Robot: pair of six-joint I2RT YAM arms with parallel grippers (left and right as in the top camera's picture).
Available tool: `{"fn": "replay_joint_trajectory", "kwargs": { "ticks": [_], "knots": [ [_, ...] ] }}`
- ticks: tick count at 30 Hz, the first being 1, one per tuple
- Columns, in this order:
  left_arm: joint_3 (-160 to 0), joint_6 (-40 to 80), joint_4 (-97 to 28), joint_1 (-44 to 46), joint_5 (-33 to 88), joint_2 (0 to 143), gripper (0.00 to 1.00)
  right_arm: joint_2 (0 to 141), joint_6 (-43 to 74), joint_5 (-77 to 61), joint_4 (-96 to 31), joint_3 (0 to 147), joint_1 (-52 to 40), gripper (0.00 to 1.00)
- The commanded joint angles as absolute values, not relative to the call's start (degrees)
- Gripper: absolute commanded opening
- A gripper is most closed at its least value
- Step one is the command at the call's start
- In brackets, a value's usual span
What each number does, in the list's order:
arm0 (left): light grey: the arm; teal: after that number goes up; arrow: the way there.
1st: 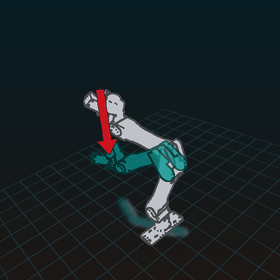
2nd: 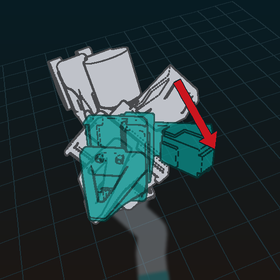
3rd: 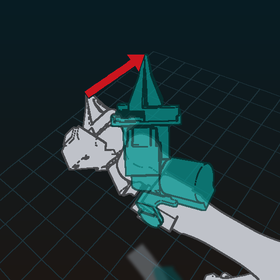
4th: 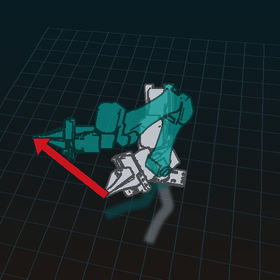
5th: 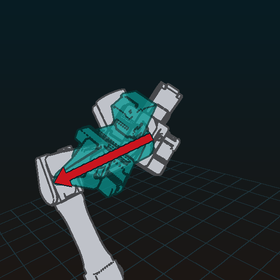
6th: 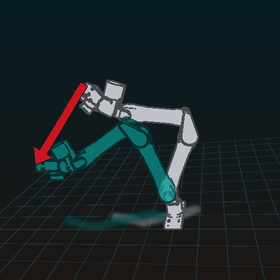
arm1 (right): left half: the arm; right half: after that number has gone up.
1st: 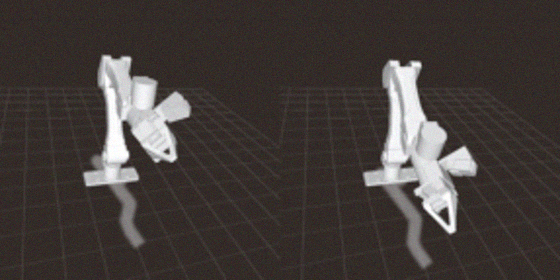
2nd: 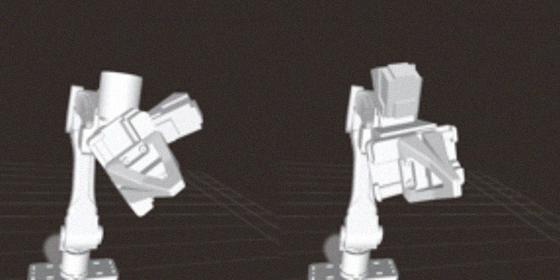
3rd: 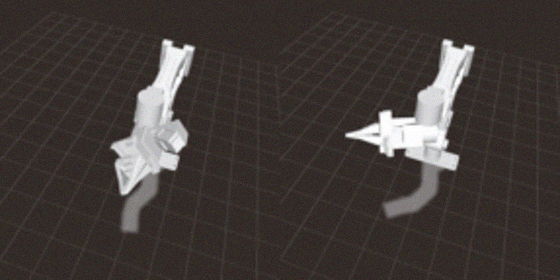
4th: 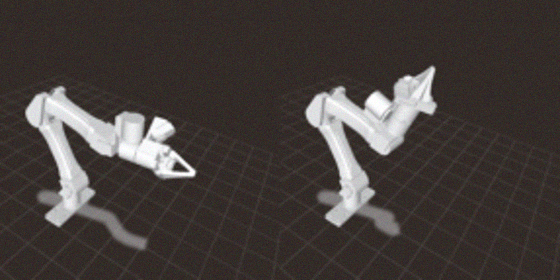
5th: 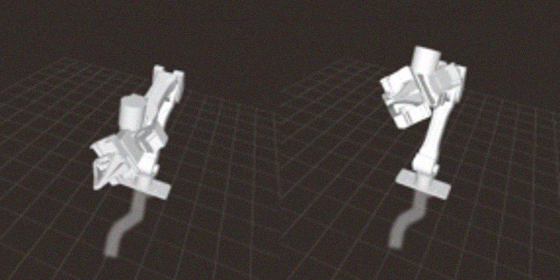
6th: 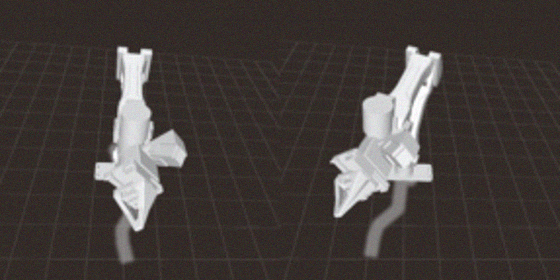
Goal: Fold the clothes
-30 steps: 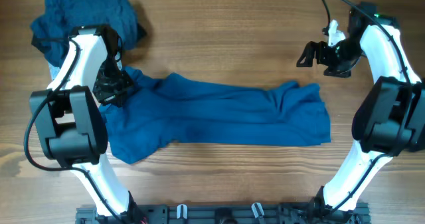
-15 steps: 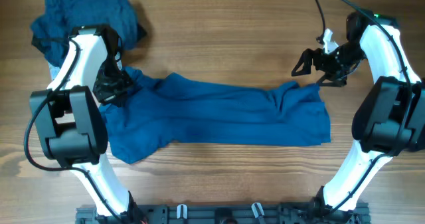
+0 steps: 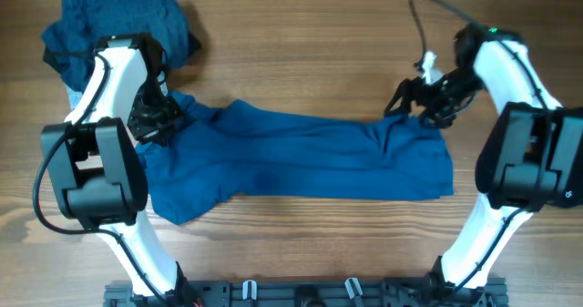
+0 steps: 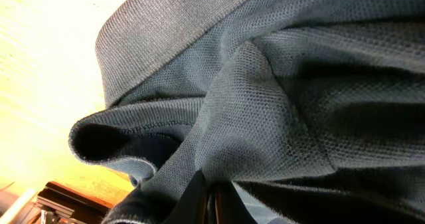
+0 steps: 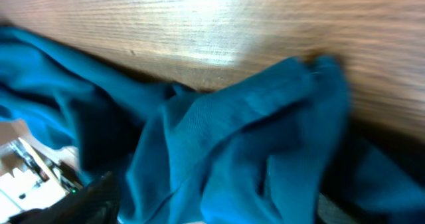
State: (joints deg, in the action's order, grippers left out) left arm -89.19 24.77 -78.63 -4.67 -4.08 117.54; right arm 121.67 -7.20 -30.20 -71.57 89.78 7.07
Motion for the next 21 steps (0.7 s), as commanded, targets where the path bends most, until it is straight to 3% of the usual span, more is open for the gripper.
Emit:
{"fn": "replay_joint_trajectory", "kwargs": {
  "ticks": [1,3,5,6,21],
  "knots": [
    [-88.8,25.7,-78.5,-5.1,-5.8,118.3,0.06,122.5,-5.4,-30.4,-70.2,87.4,6.3,0.60],
    [-88.8,25.7,-78.5,-5.1,-5.8,118.3,0.05,122.5,-4.1,-28.9,-69.4,87.4,6.5,0.42],
    [-88.8,25.7,-78.5,-5.1,-5.8,118.3,0.06,122.5,-2.3,-26.0,-68.3,87.4,6.6,0.12],
    [-88.8,25.7,-78.5,-5.1,-5.8,118.3,0.06,122.4,-1.3,-25.1,-68.1,87.6,6.6,0.05],
    [-88.8,25.8,-78.7,-5.2,-5.8,118.3,0.06,112.6,10.7,-8.7,-76.4,97.2,14.0,0.04]
  ]
}}
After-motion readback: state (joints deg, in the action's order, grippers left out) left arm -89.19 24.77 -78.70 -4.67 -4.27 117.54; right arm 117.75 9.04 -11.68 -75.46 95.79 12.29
